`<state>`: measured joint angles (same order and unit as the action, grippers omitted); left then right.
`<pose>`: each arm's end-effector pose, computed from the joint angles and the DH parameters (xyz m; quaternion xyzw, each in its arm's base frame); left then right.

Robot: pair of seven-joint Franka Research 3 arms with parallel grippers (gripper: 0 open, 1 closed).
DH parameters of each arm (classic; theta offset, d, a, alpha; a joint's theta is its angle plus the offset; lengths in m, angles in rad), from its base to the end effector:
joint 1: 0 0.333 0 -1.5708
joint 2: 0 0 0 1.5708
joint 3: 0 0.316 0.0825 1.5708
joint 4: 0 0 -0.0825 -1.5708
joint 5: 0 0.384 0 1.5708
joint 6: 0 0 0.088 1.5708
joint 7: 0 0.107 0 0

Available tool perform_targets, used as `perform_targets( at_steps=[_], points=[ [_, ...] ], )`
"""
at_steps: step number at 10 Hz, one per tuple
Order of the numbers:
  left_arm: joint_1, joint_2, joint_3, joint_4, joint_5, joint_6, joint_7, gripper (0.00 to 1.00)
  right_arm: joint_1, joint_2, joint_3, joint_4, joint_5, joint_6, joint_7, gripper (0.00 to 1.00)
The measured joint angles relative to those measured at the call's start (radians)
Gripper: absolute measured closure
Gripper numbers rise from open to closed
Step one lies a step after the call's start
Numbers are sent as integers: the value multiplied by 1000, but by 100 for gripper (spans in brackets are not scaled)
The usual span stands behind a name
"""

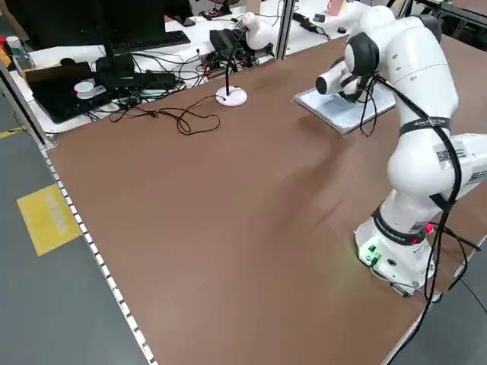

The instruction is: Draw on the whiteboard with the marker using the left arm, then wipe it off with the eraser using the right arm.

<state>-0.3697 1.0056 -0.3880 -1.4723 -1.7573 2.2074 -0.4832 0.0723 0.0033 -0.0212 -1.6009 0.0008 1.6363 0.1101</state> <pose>0.5331 -0.4787 0.1265 0.5598 0.4801 -0.4712 0.4839 0.5607 0.0288 0.6142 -0.9994 0.0295 -0.0160 0.0017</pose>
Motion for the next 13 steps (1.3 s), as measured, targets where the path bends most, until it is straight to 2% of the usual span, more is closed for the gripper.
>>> perform_targets(
  at_steps=[8, 13],
  points=[
    [11, -16, 29, 9, 80, -8, -44, 82, 0, 0, 0, -1, 1, -4, 0, 0],
    [21, -52, 29, -46, 100, -8, -56, 82, -1, 0, -1, -2, 24, -15, -3, 0]
  ],
)
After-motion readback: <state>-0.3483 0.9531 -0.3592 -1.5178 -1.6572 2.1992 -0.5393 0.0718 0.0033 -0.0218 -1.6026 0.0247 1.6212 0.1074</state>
